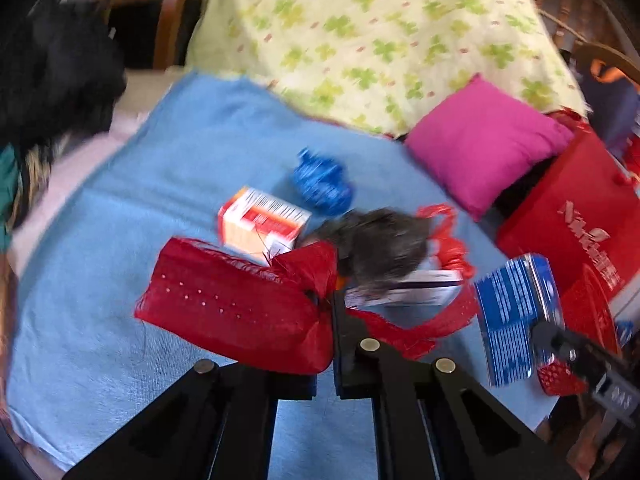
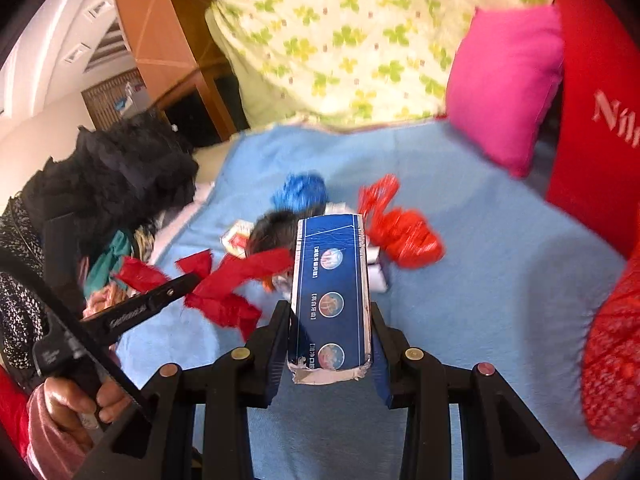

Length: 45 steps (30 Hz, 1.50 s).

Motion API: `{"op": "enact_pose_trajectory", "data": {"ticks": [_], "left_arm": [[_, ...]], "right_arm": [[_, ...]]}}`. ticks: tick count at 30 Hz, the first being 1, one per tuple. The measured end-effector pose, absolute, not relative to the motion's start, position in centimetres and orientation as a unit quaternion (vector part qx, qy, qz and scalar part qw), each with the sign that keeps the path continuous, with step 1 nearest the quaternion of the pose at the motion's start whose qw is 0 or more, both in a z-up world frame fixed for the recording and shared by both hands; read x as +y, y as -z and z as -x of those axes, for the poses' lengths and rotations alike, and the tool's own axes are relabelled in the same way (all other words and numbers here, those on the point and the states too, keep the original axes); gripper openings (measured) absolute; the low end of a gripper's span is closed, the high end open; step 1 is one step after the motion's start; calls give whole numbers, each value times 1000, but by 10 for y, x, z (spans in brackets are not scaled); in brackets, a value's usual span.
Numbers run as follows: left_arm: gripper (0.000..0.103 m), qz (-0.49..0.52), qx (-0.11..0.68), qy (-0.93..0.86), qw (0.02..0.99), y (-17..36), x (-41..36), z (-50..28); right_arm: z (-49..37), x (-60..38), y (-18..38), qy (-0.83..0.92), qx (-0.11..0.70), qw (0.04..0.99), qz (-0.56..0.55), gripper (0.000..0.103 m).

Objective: Collect trash
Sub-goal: 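Grasp the blue-and-white box with the right tool while the left tool grasps the red ribbon, then carry box and ribbon to the red mesh basket and open both tools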

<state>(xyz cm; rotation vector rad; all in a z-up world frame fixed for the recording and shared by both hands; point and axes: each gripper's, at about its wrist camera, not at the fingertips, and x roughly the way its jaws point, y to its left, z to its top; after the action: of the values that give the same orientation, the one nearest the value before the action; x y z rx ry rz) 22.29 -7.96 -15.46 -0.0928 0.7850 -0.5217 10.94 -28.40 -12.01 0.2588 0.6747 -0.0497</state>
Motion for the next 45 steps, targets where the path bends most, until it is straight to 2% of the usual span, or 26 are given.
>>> {"op": "enact_pose_trajectory", "data": {"ticks": [6, 12, 17, 24, 27, 29, 30, 31, 32, 39, 45], "left_arm": [[6, 25, 323, 311, 893, 102, -118, -177], [6, -1, 284, 405, 869, 49, -190, -131], [7, -23, 279, 460, 843, 30, -259, -99], [8, -80, 295, 506, 807, 39, -364, -59], [12, -102, 308, 504, 800, 54, -393, -52], [34, -111, 319, 503, 796, 61, -405, -51], [40, -112, 319, 502, 796, 65, -404, -47], [51, -116, 315, 497, 800, 66, -403, -46], [54, -116, 311, 495, 803, 66, -398, -46], [59, -102, 269, 456, 842, 53, -335, -58], [60, -75, 279, 338, 895, 73, -220, -98]], "right_arm": [[-52, -314, 72, 62, 224, 963, -135, 39], [21, -377, 38, 163, 124, 966, -161, 39], [70, -437, 36, 235, 94, 946, -202, 39], [94, -497, 49, 271, 103, 921, -259, 39], [93, -516, 55, 276, 113, 912, -282, 40], [94, -525, 59, 275, 123, 906, -297, 44], [94, -527, 60, 273, 124, 905, -302, 54], [101, -524, 64, 275, 122, 904, -302, 63], [102, -523, 63, 277, 115, 906, -298, 64], [108, -499, 48, 263, 56, 927, -262, 64], [86, -437, 28, 177, 9, 965, -195, 64]]}}
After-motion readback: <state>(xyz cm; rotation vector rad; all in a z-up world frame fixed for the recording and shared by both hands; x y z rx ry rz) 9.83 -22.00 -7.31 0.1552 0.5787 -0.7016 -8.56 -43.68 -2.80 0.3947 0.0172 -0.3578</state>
